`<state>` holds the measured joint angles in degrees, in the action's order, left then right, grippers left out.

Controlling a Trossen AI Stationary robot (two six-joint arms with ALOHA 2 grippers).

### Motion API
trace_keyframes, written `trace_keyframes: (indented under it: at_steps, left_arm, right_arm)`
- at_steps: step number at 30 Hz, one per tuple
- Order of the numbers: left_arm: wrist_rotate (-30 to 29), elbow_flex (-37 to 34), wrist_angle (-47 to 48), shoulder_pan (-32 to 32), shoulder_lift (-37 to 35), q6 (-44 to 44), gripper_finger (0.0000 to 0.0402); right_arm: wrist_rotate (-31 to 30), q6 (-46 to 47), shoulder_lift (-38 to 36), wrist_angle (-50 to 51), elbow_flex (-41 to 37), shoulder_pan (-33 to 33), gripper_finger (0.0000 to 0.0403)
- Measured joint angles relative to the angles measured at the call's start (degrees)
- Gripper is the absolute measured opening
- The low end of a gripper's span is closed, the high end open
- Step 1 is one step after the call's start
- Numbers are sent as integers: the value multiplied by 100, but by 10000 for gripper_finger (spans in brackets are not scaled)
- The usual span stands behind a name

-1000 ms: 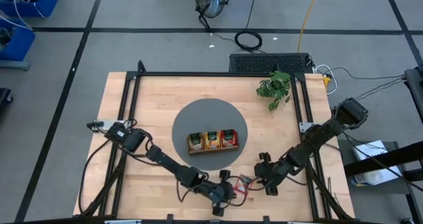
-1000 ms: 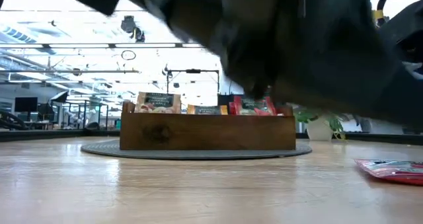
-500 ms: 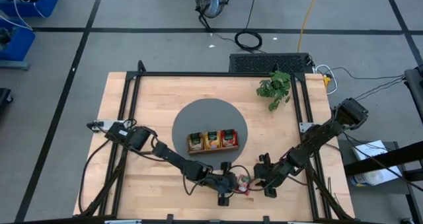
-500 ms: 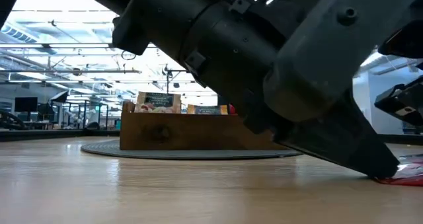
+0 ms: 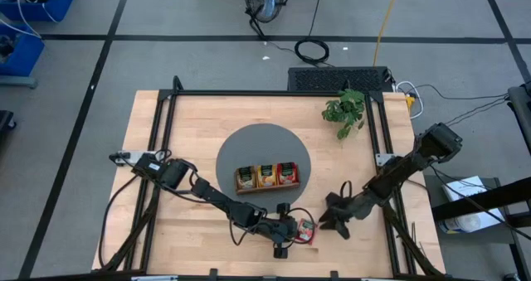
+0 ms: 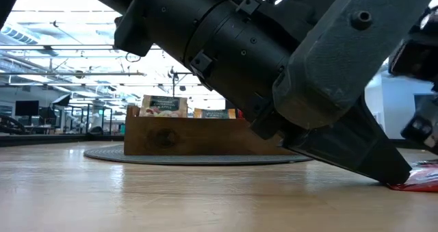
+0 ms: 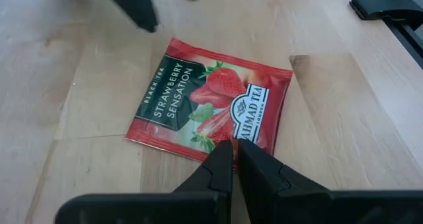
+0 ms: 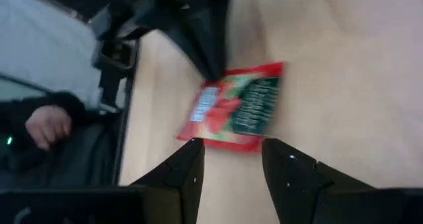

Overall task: Pick & Place Tea
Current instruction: Put the red tea bag into the right section of the wooden organizer

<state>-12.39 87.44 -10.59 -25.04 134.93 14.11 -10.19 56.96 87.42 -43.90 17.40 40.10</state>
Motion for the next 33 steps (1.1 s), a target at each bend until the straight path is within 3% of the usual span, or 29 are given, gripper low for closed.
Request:
trace_keyframes:
  at_steps: [10, 19, 28, 33]
  left_arm:
    - [-19, 0, 2, 15, 2, 0, 30]
    - [-24, 0, -7, 16, 7, 2, 30]
    - [-28, 0, -21, 22, 10, -4, 30]
    - [-17, 0, -115, 45, 62, -9, 30]
  right_arm:
    - [27, 609, -17, 93, -179, -7, 141]
    - [229, 678, -6, 2429, 882, -79, 141]
    - [229, 654, 141, 2435, 1019, -226, 141]
    - [353, 500, 507, 1765, 1026, -269, 141]
